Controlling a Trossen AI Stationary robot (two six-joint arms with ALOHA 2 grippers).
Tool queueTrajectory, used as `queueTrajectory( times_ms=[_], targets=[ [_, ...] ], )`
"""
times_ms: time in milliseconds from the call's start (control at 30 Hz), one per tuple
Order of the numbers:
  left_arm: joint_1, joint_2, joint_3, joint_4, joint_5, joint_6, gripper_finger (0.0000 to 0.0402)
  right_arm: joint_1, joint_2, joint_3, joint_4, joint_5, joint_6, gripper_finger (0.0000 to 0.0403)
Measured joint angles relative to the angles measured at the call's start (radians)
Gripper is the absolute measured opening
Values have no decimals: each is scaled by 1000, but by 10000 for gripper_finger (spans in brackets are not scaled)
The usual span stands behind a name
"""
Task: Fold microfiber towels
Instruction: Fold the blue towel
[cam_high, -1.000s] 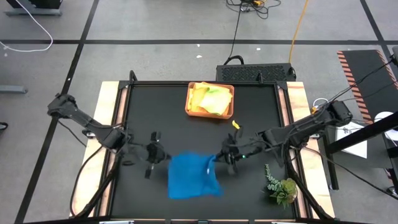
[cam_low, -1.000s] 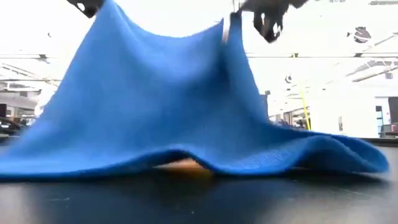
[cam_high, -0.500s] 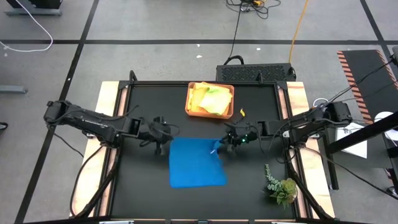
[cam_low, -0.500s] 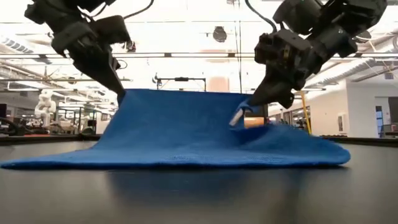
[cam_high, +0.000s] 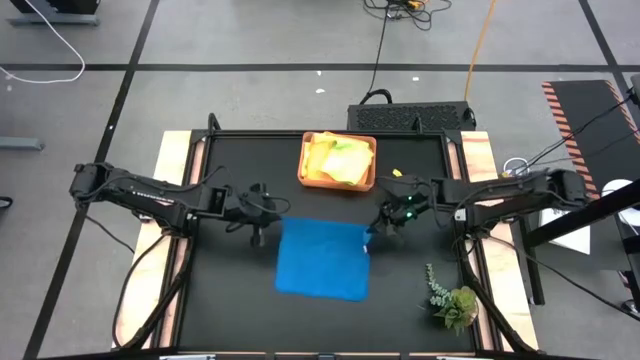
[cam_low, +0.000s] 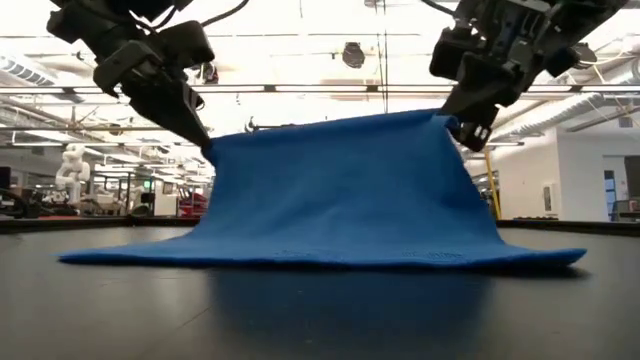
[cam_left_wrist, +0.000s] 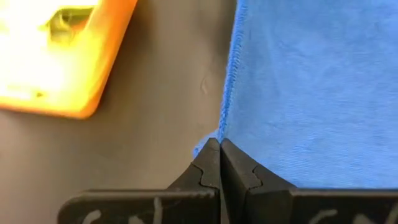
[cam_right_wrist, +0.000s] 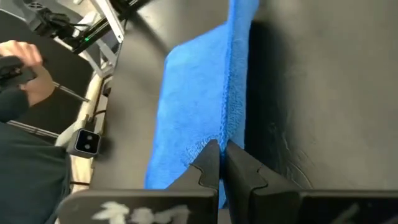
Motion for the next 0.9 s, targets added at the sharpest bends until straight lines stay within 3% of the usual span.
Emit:
queueTrajectory(
  times_ms=[267, 900],
  targets=[
    [-29, 0, -1, 85, 1, 108, 0, 12, -54, 0, -172, 124, -10, 0],
    [-135, 0, -2, 110, -57, 122, 0, 175, -54, 0, -218, 418, -146, 0]
  ],
)
